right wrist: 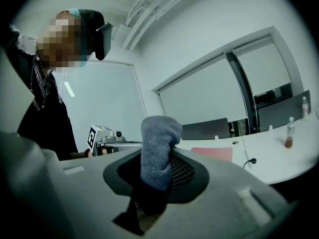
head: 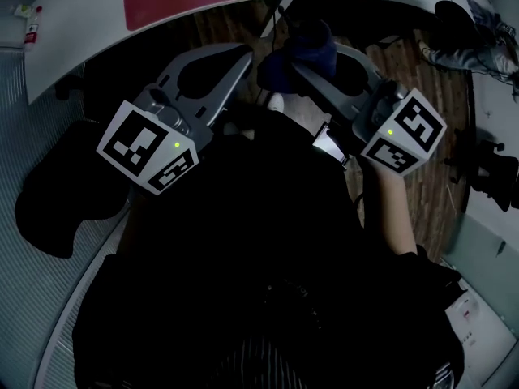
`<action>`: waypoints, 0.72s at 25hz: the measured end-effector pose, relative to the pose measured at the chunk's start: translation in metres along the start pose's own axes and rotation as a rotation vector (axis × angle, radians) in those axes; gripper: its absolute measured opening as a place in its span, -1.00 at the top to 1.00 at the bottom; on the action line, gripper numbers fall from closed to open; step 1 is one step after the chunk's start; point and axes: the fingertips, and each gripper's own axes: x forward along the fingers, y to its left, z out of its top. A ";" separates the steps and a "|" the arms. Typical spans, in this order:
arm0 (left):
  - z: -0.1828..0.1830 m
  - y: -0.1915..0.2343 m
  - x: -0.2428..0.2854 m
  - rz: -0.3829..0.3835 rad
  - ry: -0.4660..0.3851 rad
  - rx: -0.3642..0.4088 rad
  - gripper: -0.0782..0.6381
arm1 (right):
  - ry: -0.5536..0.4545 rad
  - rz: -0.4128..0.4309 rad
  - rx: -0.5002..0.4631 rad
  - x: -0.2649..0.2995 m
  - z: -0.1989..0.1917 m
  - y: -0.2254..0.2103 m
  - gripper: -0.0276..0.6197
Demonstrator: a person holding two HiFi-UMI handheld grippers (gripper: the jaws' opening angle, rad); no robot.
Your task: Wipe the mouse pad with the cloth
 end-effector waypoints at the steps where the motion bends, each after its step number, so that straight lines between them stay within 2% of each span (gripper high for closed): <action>1: -0.001 -0.004 -0.001 0.007 -0.002 0.004 0.78 | 0.000 0.013 0.001 -0.001 -0.001 0.001 0.60; 5: -0.001 0.001 -0.009 0.046 -0.006 0.013 0.78 | -0.003 0.060 0.006 0.012 0.001 -0.003 0.60; 11: 0.019 0.057 -0.010 0.165 -0.009 0.006 0.78 | -0.018 0.132 -0.004 0.057 0.033 -0.044 0.60; 18: 0.027 0.070 0.001 0.200 -0.011 0.014 0.78 | -0.032 0.189 0.000 0.070 0.050 -0.070 0.60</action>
